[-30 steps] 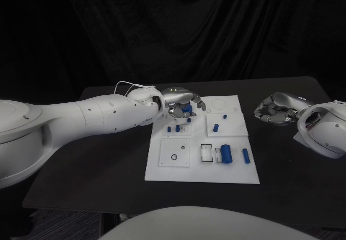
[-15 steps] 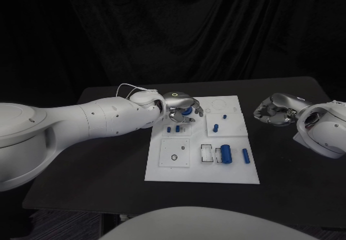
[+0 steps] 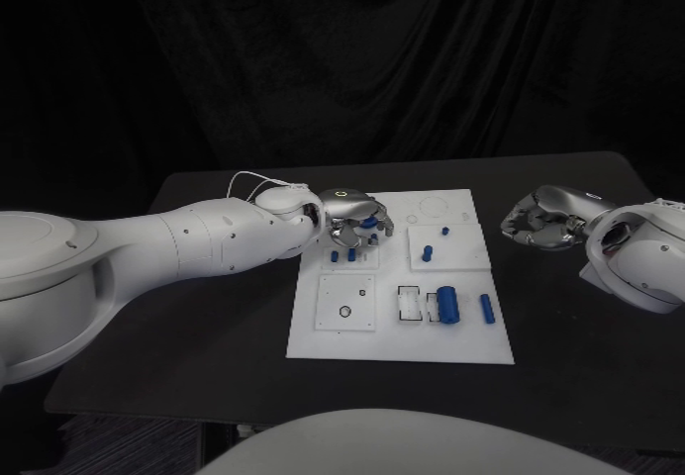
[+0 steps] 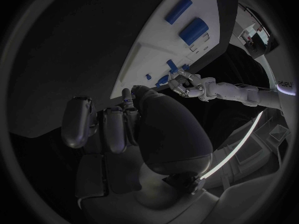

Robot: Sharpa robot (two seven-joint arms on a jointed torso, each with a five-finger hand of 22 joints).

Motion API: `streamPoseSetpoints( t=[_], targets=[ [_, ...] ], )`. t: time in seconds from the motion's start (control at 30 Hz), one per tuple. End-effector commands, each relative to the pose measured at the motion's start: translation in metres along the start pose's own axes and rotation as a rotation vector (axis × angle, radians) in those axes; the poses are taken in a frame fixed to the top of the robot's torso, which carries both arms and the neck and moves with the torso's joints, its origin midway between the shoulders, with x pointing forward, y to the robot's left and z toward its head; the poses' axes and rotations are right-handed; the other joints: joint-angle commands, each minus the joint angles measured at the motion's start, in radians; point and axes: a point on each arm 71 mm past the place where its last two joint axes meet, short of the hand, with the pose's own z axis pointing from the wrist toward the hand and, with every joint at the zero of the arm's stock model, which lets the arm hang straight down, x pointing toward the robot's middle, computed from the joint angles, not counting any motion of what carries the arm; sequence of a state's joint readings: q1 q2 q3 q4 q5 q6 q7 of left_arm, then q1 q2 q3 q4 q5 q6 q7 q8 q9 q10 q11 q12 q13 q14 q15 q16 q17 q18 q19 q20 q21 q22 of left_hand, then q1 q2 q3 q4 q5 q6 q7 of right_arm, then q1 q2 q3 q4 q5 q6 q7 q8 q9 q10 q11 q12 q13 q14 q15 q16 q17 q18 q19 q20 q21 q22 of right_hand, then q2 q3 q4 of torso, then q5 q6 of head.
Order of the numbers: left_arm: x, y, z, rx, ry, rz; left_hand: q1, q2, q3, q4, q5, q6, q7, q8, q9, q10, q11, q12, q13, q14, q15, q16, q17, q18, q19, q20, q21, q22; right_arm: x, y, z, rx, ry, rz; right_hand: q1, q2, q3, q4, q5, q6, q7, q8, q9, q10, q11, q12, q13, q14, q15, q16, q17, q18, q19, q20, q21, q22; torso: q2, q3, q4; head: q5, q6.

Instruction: Assemble the parts on the task board

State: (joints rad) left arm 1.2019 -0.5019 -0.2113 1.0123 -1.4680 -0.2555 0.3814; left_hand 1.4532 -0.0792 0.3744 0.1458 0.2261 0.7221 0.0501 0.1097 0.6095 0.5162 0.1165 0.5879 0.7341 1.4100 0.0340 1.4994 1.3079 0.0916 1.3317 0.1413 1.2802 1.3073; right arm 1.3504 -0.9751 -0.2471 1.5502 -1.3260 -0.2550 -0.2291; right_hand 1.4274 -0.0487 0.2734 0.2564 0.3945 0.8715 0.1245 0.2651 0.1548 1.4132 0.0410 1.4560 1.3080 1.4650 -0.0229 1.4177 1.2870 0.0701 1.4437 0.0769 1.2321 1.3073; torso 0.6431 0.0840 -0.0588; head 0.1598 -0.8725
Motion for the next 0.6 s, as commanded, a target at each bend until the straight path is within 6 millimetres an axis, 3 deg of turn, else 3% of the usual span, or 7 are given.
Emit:
streamPoseSetpoints(
  t=[0.03,0.3,0.4,0.6],
  targets=[
    [0.002,0.001,0.001,-0.006,0.006,0.0,0.002,0.008,0.003,-0.008,0.008,0.011,0.003,0.007,0.004,-0.009,0.003,0.001,0.001,0.002,0.004,0.003,0.045,-0.011,0.001,0.005,-0.006,0.157,0.001,-0.001,0.0,0.017,0.017,-0.005,-0.001,-0.007,0.001,0.0,0.003,-0.002,0.002,-0.001,-0.001,0.001,0.001,0.001,0.07,0.035,-0.007,0.0,-0.002,0.004,0.001,0.0,-0.002,0.165,0.0,-0.0002,-0.0009,0.0,0.0],
    [0.007,0.001,0.003,-0.013,0.018,-0.006,0.008,0.013,0.01,-0.015,0.014,0.019,0.005,0.009,0.009,-0.009,0.002,0.002,0.002,0.0,0.004,0.003,0.043,-0.011,0.0,0.005,-0.008,0.157,0.002,-0.001,0.0,0.022,0.026,-0.007,-0.001,-0.007,0.002,0.001,0.003,-0.004,0.002,-0.002,-0.001,0.0,0.0,0.001,0.07,0.034,-0.007,-0.001,-0.004,0.005,0.0,0.0,-0.006,0.164,0.0,-0.0006,0.0004,0.002,0.0],
    [0.009,0.002,0.003,-0.017,0.02,-0.008,0.018,0.013,0.021,-0.029,0.033,0.024,0.006,0.01,0.016,-0.001,0.001,0.006,0.004,-0.004,0.003,0.002,0.038,-0.01,-0.003,0.004,-0.011,0.156,0.002,-0.001,0.0,0.023,0.03,-0.008,-0.001,-0.007,0.002,0.001,0.003,-0.004,0.002,-0.002,-0.001,0.0,0.0,0.001,0.07,0.034,-0.007,-0.001,-0.004,0.005,0.0,0.0,-0.006,0.164,0.0,-0.0005,-0.0005,0.003,0.0],
    [0.012,0.004,0.003,-0.027,0.023,-0.008,0.025,0.016,0.044,-0.048,0.036,0.036,0.005,0.016,0.032,0.014,-0.001,0.014,0.009,-0.004,0.001,0.002,0.038,-0.011,0.001,0.002,-0.005,0.158,0.002,-0.001,0.0,0.029,0.04,-0.011,-0.001,-0.007,0.002,0.001,0.003,-0.005,0.002,-0.003,-0.002,0.0,0.0,0.0,0.069,0.034,-0.007,-0.001,-0.005,0.005,-0.001,0.0,-0.007,0.164,0.0,-0.0007,-0.0008,0.002,0.0]
  ],
)
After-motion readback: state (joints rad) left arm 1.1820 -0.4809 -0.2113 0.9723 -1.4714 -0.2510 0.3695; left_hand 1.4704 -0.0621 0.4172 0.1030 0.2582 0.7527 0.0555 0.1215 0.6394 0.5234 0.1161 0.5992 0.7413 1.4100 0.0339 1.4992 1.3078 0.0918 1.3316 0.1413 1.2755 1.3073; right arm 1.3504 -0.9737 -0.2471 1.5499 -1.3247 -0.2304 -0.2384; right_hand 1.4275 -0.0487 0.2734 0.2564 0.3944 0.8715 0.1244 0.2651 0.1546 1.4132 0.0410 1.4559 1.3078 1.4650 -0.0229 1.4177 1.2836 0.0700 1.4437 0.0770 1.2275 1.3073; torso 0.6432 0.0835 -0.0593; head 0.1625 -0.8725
